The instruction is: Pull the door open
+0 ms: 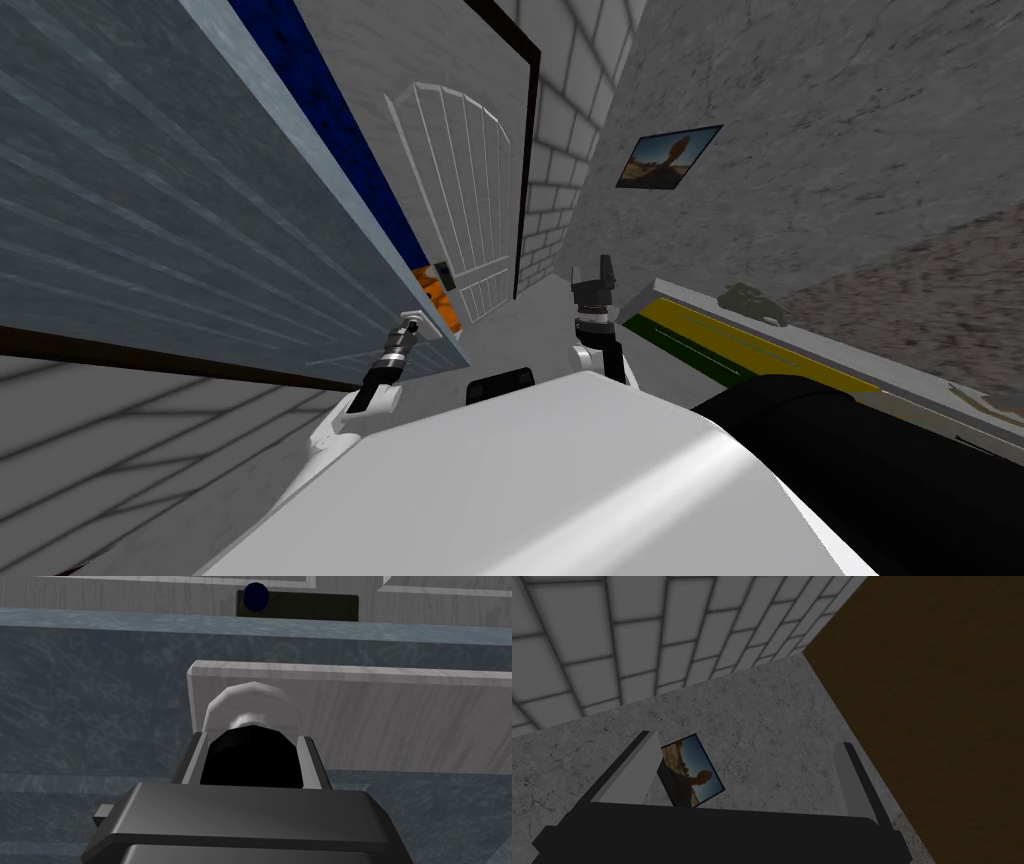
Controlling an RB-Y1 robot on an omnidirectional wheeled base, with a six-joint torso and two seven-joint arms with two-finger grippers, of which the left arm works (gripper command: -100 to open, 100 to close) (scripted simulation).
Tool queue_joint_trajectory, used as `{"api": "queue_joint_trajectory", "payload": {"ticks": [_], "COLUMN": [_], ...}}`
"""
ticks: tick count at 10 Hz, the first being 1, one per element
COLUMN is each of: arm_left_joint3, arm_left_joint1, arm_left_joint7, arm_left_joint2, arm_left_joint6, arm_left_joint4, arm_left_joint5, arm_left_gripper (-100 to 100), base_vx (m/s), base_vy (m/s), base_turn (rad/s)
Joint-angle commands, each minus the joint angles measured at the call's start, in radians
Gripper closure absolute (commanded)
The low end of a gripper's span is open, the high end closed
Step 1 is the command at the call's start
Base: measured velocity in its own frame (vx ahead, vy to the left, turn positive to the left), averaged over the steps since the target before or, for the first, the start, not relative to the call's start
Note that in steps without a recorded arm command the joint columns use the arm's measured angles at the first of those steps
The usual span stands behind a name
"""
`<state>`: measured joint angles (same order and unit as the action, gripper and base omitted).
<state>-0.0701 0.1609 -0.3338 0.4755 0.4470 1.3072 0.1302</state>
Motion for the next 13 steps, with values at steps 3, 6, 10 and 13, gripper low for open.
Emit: {"api": "queue_joint_trajectory", "payload": {"ticks": [3,6,10,13], "arm_left_joint3": [-0.039,-0.046,-0.051,-0.055], "arm_left_joint1": [0.052,0.090,0.161,0.220], "arm_left_joint7": [-0.037,-0.055,-0.087,-0.113], "arm_left_joint2": [0.049,0.080,0.133,0.178], "arm_left_joint6": [0.042,0.091,0.176,0.247], "arm_left_joint4": [0.034,0.030,0.034,0.037], "arm_left_joint5": [0.004,0.008,0.017,0.024], "arm_left_gripper": [100,100,100,100], "base_vx": [-0.204,-0.142,-0.105,-0.096], "base_vy": [0.105,0.048,0.053,0.046], "base_turn": [-0.110,-0.092,-0.101,-0.114]}}
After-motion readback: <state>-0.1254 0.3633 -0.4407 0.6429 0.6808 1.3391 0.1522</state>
